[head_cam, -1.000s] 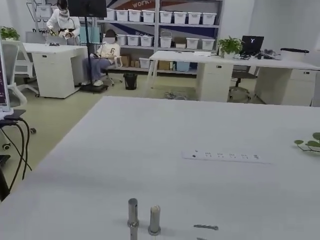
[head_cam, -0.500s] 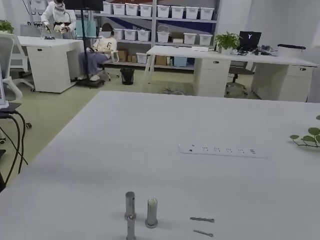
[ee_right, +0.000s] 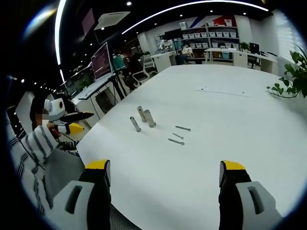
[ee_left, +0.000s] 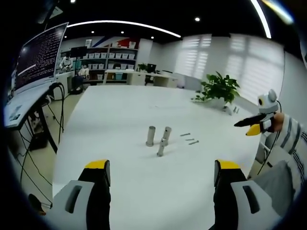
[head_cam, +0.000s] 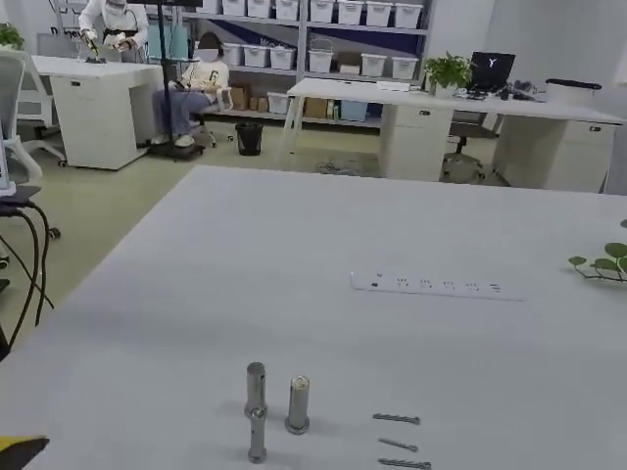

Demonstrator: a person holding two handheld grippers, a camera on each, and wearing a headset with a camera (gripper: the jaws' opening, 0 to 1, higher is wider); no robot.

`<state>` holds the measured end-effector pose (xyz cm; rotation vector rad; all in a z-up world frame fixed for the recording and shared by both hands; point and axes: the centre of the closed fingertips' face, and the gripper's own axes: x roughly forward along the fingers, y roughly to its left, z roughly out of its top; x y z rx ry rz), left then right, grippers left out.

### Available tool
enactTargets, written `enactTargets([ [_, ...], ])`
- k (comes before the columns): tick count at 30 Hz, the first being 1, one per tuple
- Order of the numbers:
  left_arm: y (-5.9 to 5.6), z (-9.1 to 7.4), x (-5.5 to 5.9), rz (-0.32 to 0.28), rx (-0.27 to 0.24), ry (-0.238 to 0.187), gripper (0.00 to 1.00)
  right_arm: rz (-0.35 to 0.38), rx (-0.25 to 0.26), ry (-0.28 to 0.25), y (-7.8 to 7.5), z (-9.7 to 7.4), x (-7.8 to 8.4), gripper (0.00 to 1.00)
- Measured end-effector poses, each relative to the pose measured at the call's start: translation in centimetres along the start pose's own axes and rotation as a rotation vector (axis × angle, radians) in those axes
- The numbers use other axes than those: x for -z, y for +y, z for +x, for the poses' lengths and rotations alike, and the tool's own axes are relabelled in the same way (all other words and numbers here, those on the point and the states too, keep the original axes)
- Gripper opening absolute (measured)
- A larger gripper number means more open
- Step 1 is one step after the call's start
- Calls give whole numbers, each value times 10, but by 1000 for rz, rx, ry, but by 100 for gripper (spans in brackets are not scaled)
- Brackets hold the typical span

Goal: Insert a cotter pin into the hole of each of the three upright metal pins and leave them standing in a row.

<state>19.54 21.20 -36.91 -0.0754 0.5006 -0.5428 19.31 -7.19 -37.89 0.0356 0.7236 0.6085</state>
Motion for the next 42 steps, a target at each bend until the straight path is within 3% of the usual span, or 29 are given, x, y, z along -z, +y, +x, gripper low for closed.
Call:
enactTargets([
  [5, 4, 8, -8, 33, 21, 7, 80, -9, 0, 5, 2, 1, 0, 93],
  [12, 4, 25, -16, 75, 59, 9, 76, -10, 3, 8, 3, 0, -1, 93],
  [19, 6, 50, -12, 145, 101, 56, 67, -18, -7, 21, 7, 0, 2, 93],
  [26, 0, 67, -18, 174, 137, 55, 61, -17, -18, 21, 9, 2, 4, 93],
  [32, -2, 78, -14, 198, 168, 87, 48, -17, -22, 34, 8, 4, 7, 92],
  [42, -5, 92, -13, 220, 197, 93, 39, -29, -27, 47, 9, 7, 10, 92],
])
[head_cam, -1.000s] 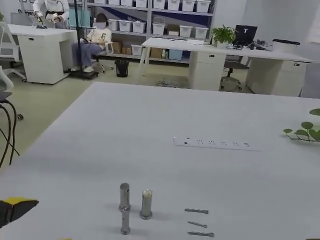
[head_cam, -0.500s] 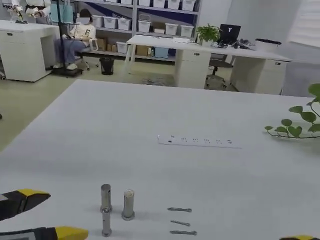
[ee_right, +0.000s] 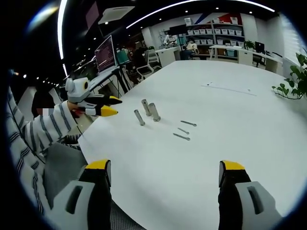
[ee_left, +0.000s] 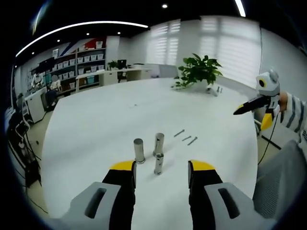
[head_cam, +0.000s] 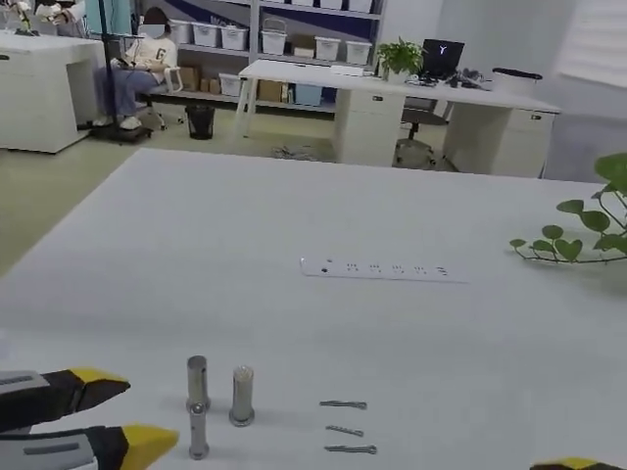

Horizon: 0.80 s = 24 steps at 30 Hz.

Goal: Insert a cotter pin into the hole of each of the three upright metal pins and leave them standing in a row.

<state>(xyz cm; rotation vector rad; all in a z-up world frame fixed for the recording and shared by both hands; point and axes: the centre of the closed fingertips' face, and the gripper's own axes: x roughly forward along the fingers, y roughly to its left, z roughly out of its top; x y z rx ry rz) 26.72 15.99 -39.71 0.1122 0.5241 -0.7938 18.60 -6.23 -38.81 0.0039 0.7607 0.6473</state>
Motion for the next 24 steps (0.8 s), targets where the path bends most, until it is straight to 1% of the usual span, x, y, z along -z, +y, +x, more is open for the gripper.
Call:
enactTargets([
  [4, 2, 6, -1, 11, 4, 2, 35, -9, 7, 0, -1, 1, 0, 92],
  [8, 5, 14, -1, 21, 8, 8, 32, -14, 3, 4, 0, 1, 0, 92],
  [10, 5, 19, 0, 28, 12, 17, 32, -14, 5, 5, 0, 1, 0, 92],
  [14, 7, 28, 6, 39, 16, 50, 34, -10, 20, 7, -3, 1, 2, 92],
  [18, 8, 36, 10, 42, 26, 69, 32, -7, 24, 11, -4, 1, 3, 92],
  [21, 6, 40, 10, 35, 35, 69, 31, -7, 24, 15, -5, 1, 4, 91],
  [24, 8, 44, 8, 26, 32, 63, 29, -7, 20, 19, -4, 1, 4, 89],
])
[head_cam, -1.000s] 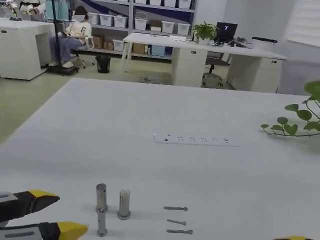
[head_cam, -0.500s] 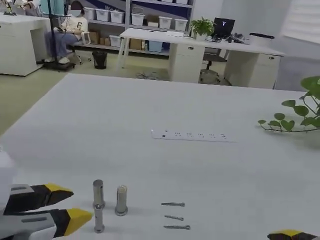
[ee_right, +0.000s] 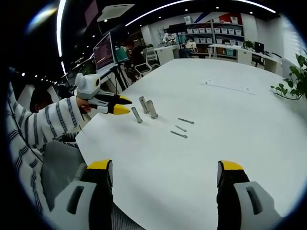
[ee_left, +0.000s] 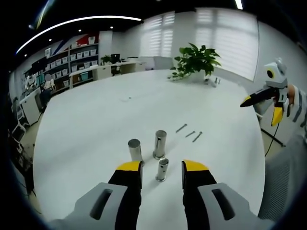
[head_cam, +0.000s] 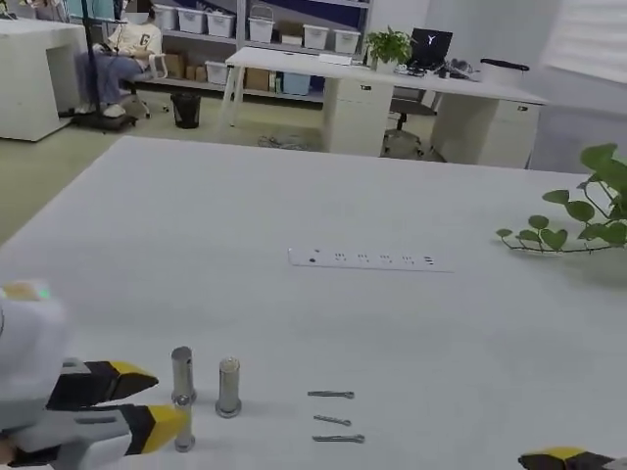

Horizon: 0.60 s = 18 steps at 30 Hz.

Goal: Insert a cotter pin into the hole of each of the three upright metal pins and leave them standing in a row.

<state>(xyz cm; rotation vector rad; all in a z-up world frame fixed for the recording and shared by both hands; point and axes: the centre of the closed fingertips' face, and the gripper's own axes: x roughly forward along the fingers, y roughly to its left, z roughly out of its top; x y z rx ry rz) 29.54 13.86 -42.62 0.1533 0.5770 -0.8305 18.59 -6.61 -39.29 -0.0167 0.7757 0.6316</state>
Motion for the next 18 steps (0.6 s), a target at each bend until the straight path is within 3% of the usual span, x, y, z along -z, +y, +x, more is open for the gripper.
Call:
enactTargets([
  [6, 0, 8, -1, -10, 4, -4, 26, -3, 2, 2, 0, 1, -1, 89],
  [18, 0, 19, 18, 43, -2, 71, 18, 20, 2, 6, -2, -2, 3, 89],
])
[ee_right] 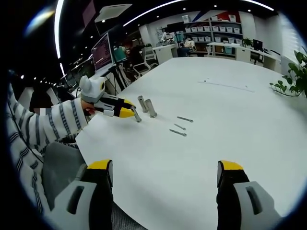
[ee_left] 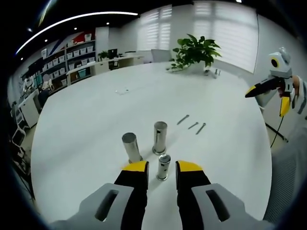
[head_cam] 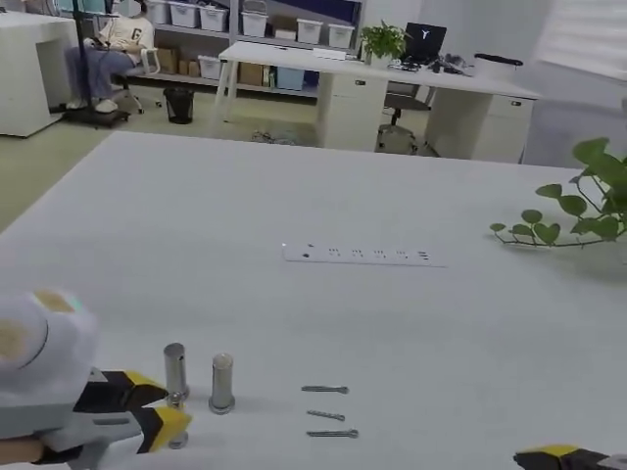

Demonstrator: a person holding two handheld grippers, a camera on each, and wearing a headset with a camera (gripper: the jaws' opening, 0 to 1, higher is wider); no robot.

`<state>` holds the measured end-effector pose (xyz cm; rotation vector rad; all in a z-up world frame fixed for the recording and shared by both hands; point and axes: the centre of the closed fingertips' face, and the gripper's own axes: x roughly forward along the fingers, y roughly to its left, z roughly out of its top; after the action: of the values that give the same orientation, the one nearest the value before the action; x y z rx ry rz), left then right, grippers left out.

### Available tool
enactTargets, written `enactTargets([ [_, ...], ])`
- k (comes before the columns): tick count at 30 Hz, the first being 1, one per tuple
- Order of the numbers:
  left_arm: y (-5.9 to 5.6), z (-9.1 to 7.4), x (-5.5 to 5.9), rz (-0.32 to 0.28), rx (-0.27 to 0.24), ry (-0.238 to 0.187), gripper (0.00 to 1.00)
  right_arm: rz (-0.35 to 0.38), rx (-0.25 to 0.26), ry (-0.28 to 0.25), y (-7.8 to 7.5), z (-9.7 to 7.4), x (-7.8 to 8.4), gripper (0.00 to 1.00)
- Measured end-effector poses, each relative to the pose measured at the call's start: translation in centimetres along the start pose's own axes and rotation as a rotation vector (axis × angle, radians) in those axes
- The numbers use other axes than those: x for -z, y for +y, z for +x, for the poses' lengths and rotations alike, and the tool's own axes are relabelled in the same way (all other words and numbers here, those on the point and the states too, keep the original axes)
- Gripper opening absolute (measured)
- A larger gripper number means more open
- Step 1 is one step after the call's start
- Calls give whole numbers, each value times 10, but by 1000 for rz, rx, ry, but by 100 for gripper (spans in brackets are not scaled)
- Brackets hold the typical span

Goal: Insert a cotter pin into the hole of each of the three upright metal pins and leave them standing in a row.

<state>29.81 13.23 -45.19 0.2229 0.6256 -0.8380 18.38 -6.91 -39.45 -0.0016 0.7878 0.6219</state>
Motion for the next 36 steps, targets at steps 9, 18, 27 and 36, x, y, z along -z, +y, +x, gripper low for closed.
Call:
enactTargets([
  [9, 0, 5, -1, 12, 3, -10, 8, 10, -3, 0, 0, 0, 0, 88],
  [18, 0, 4, -3, 6, 16, -21, 5, 15, 0, -13, 0, -3, 0, 88],
  [27, -1, -11, -8, 58, 3, -24, 5, 18, 0, -34, 2, -6, -5, 89],
  [36, -11, -34, -33, 27, 28, -103, 5, 25, 1, -49, 4, -7, -6, 89],
])
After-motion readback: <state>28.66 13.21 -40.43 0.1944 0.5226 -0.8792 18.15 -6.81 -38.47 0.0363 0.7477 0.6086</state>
